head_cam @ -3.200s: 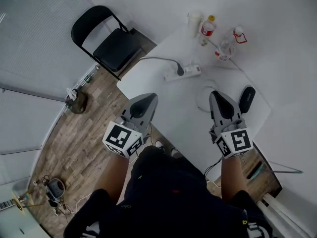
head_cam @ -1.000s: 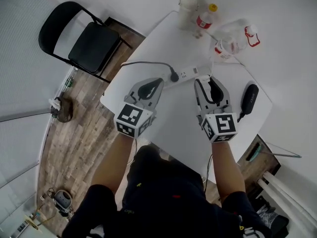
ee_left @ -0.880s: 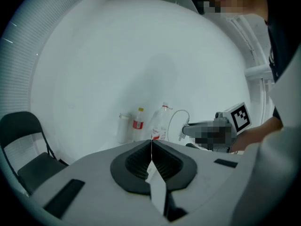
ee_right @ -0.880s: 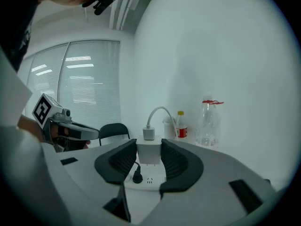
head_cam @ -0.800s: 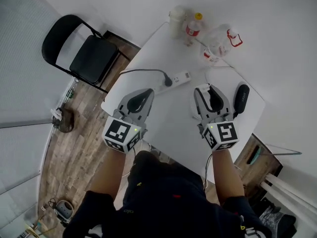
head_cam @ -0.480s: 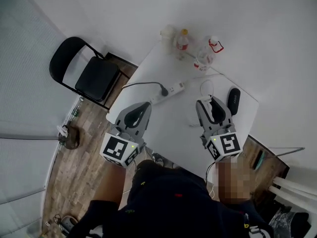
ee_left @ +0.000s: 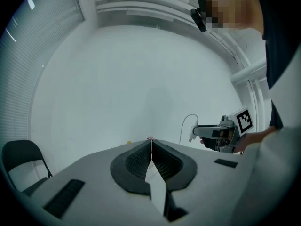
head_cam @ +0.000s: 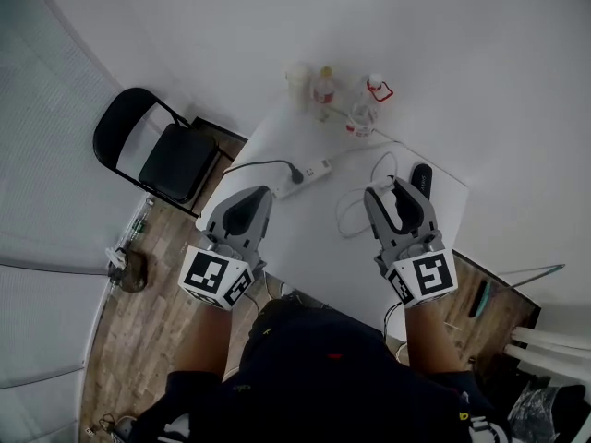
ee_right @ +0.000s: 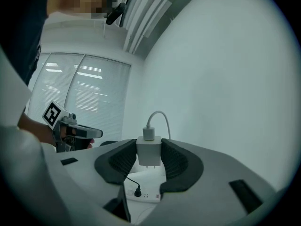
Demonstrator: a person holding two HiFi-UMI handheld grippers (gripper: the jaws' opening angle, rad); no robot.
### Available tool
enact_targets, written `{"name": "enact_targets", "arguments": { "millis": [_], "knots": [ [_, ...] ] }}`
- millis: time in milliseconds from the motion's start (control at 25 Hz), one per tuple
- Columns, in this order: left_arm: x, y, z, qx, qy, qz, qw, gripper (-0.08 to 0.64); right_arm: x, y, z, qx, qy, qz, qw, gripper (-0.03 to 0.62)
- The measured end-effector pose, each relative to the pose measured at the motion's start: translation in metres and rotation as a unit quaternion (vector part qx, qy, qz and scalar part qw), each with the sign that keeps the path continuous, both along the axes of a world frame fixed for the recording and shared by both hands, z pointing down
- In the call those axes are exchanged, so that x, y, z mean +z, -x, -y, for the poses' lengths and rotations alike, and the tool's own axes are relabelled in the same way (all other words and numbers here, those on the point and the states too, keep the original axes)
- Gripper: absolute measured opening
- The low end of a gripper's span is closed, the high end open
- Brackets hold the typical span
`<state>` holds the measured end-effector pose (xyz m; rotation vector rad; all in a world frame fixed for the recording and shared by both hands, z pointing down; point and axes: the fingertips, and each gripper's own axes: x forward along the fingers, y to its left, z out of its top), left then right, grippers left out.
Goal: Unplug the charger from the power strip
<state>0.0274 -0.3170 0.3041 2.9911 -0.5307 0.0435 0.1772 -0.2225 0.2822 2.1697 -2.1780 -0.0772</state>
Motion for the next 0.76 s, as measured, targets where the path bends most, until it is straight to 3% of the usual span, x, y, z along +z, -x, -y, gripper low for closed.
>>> {"name": "enact_targets", "arguments": {
  "millis": [760],
  "knots": [
    [-0.003,-0.009,-0.005,0.004,-0.008,0.013,0.9999,0.023,0.0,-0.01,-0.003,0.001,0.0,-0.002,1.0,0.172]
  ]
}}
